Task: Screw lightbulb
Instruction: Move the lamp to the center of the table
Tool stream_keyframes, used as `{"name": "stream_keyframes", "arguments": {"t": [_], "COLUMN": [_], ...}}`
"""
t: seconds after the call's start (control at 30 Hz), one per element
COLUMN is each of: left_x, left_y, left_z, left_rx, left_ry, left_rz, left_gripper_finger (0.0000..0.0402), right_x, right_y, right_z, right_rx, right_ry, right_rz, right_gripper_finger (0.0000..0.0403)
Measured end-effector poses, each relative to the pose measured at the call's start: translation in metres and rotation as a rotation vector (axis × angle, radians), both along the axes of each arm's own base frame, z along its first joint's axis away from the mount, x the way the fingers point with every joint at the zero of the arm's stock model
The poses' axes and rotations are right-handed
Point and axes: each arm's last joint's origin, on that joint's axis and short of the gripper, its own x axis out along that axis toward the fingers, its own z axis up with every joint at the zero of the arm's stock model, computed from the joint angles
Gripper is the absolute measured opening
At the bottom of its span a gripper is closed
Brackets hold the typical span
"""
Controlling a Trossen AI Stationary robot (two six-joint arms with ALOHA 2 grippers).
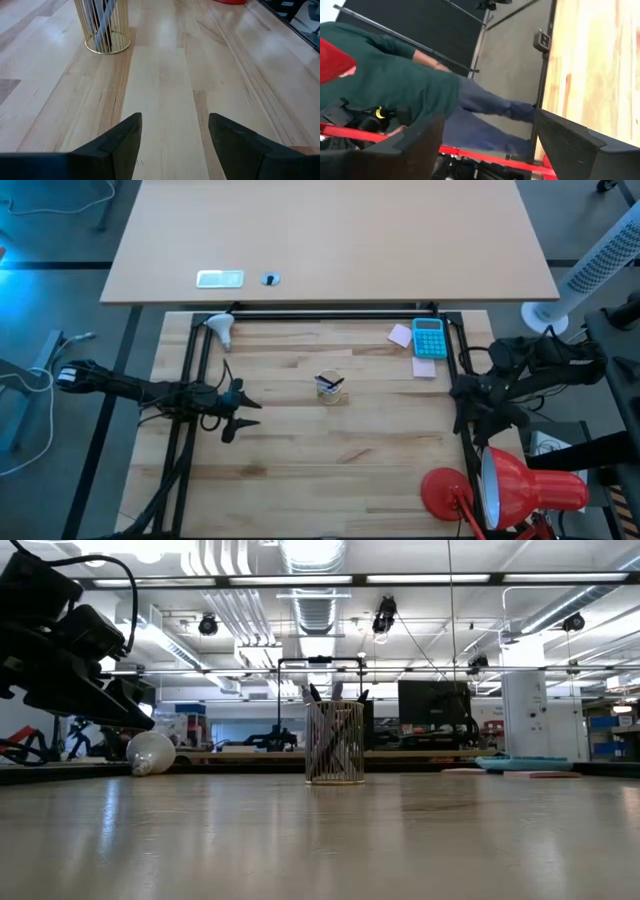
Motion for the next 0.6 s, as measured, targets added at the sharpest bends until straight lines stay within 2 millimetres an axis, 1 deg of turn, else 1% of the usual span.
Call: {"name": "stream_keyframes", "arguments": {"t": [0.17, 0.27, 0.4, 0.53, 0.6], "left_x": [0.0, 0.0, 0.0, 0.0, 0.0], "left_y": [0.0, 0.0, 0.0, 0.0, 0.0], "left_z": [0.0, 0.0, 0.0, 0.0, 0.0], "left_rx": [0.0, 0.0, 0.0, 0.0, 0.0], "left_ry": [0.0, 0.0, 0.0, 0.0, 0.0], "left_rz": [0.0, 0.0, 0.0, 0.0, 0.0], "left_gripper_finger": [0.0222, 0.0222, 0.0222, 0.0222, 0.0222], "right_x": [0.0, -0.002, -0.005, -0.009, -0.012], "right_y": [0.0, 0.001, 0.002, 0.004, 0.004], "right_z": [0.006, 0.007, 0.002, 0.002, 0.003], "right_rx": [0.008, -0.03, -0.066, -0.032, -0.026], "right_ry": [-0.03, -0.124, -0.207, -0.228, -0.241], "right_rz": [0.001, 0.093, 0.208, 0.312, 0.335], "right_gripper_finger": [0.0307, 0.0301, 0.0289, 0.0278, 0.0274]}}
